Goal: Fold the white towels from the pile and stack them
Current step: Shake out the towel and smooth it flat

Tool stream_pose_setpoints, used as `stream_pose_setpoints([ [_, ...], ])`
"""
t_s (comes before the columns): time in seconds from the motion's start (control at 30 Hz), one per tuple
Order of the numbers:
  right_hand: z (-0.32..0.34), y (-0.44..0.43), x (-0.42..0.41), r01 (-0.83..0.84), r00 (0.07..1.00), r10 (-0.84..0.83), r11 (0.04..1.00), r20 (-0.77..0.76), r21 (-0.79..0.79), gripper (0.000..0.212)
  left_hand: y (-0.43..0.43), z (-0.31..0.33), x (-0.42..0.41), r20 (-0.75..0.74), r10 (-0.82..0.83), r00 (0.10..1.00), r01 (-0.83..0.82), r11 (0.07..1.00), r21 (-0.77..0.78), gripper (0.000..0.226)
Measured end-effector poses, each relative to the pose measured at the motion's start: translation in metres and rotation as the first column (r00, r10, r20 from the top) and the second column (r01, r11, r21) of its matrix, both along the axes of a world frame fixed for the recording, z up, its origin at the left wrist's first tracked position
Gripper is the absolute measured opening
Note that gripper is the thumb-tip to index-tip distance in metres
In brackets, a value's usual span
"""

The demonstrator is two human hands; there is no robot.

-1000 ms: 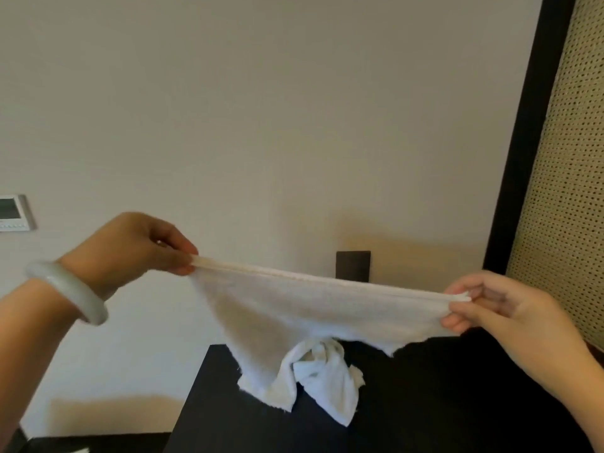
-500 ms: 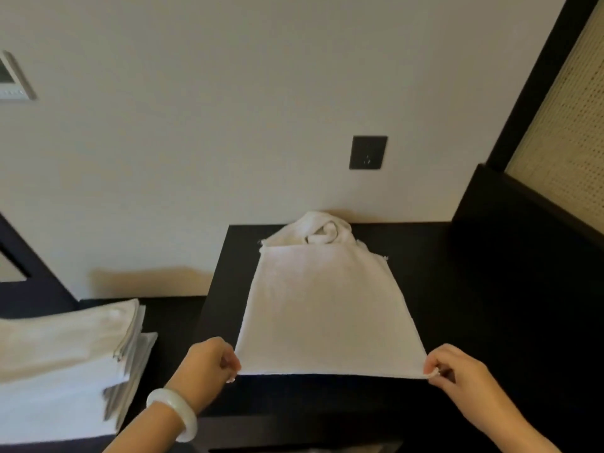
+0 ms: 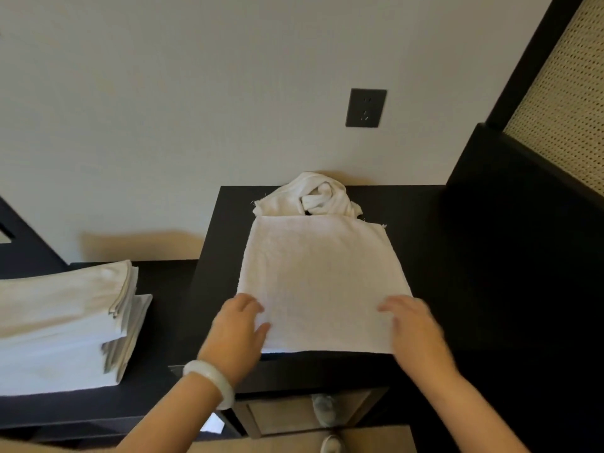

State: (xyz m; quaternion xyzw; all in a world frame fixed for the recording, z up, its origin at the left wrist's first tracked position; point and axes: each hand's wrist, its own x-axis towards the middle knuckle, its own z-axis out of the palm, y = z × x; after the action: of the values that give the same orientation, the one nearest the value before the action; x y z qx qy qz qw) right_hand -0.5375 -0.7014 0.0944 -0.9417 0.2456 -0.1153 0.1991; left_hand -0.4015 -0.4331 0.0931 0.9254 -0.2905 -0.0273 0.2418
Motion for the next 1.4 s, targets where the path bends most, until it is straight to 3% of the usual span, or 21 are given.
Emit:
stream_pose_setpoints([
  [0.1, -0.006, 0.049, 0.054, -0.162, 0.985, 0.164, 0.986, -0.054, 0.037, 0.048, -0.060, -0.010, -0.001, 0.065, -0.109, 0.992, 0.097, 0.982, 0.163, 0.056],
  [0.17, -0.018, 0.064, 0.075, -0.268, 0.951, 0.255, 0.962, -0.175, -0.058, 0.061, -0.082, -0.024, -0.001, 0.085, -0.158, 0.984, 0.123, 0.938, 0.324, 0.059],
  [0.23, -0.033, 0.054, 0.077, -0.303, 0.929, 0.266, 0.946, -0.259, -0.117, 0.062, -0.082, -0.038, 0.004, 0.071, -0.128, 0.989, 0.090, 0.916, 0.391, 0.059],
  [0.37, -0.050, -0.007, 0.045, -0.151, 0.953, 0.117, 0.983, -0.278, -0.102, 0.065, -0.055, -0.044, 0.020, 0.074, 0.005, 0.997, -0.036, 0.906, 0.421, 0.067],
  [0.5, -0.044, -0.061, 0.025, 0.001, 0.906, -0.065, 0.988, -0.418, -0.152, 0.076, -0.042, -0.034, 0.029, -0.011, 0.163, 0.987, -0.138, 0.865, 0.482, 0.069],
  [0.57, -0.033, -0.064, 0.039, 0.035, 0.910, -0.094, 0.988, -0.403, -0.151, 0.073, -0.062, -0.026, 0.035, 0.053, 0.168, 0.984, -0.173, 0.863, 0.475, 0.067],
  [0.63, -0.022, -0.051, 0.070, -0.032, 0.957, 0.010, 0.997, -0.291, -0.069, 0.070, -0.099, -0.019, 0.043, 0.102, 0.094, 0.990, -0.130, 0.890, 0.437, 0.062],
  [0.7, -0.017, -0.030, 0.108, -0.222, 0.956, 0.208, 0.974, -0.209, -0.044, 0.065, -0.136, -0.016, 0.050, 0.109, -0.022, 0.994, -0.021, 0.922, 0.387, 0.058],
  [0.77, -0.020, -0.014, 0.139, -0.402, 0.900, 0.381, 0.913, -0.211, -0.066, 0.062, -0.156, -0.016, 0.056, 0.110, -0.130, 0.985, 0.065, 0.885, 0.461, 0.058],
  [0.83, -0.032, -0.018, 0.156, -0.481, 0.852, 0.448, 0.874, -0.271, -0.069, 0.061, -0.157, -0.018, 0.058, 0.103, -0.131, 0.986, 0.064, 0.870, 0.490, 0.056],
  [0.9, -0.048, -0.042, 0.158, -0.447, 0.865, 0.407, 0.891, -0.294, -0.078, 0.063, -0.148, -0.020, 0.060, 0.022, -0.044, 0.999, 0.028, 0.885, 0.464, 0.057],
  [0.97, -0.058, -0.077, 0.154, -0.307, 0.911, 0.270, 0.949, -0.311, -0.075, 0.065, -0.127, -0.034, 0.077, 0.068, 0.105, 0.992, -0.124, 0.909, 0.399, 0.063],
  [1.03, -0.060, -0.110, 0.151, -0.120, 0.927, 0.067, 0.985, -0.369, -0.124, 0.068, -0.107, -0.043, 0.093, 0.012, 0.284, 0.959, -0.255, 0.839, 0.481, 0.061],
  [1.13, -0.047, -0.125, 0.155, 0.062, 0.920, -0.153, 0.966, -0.362, -0.251, 0.072, -0.099, -0.033, 0.110, 0.003, 0.415, 0.910, -0.367, 0.801, 0.473, 0.063],
  [1.2, -0.036, -0.107, 0.166, -0.015, 0.964, -0.049, 0.971, -0.260, -0.239, 0.069, -0.119, -0.018, 0.112, 0.137, 0.257, 0.957, -0.291, 0.863, 0.413, 0.067],
  [1.27, -0.031, -0.080, 0.183, -0.224, 0.960, 0.194, 0.964, -0.200, -0.141, 0.066, -0.147, -0.012, 0.114, 0.166, 0.007, 0.986, -0.067, 0.929, 0.363, 0.062],
  [1.3, -0.031, -0.067, 0.191, -0.314, 0.936, 0.288, 0.943, -0.200, -0.109, 0.066, -0.158, -0.010, 0.116, 0.157, -0.092, 0.983, 0.022, 0.917, 0.398, 0.058],
  [1.33, -0.034, -0.059, 0.196, -0.371, 0.912, 0.344, 0.924, -0.225, -0.095, 0.066, -0.164, -0.013, 0.122, 0.123, -0.157, 0.980, 0.089, 0.897, 0.434, 0.058],
  [1.4, -0.044, -0.064, 0.199, -0.369, 0.902, 0.332, 0.925, -0.276, -0.091, 0.064, -0.163, -0.028, 0.141, 0.071, -0.116, 0.991, 0.073, 0.895, 0.440, 0.059],
])
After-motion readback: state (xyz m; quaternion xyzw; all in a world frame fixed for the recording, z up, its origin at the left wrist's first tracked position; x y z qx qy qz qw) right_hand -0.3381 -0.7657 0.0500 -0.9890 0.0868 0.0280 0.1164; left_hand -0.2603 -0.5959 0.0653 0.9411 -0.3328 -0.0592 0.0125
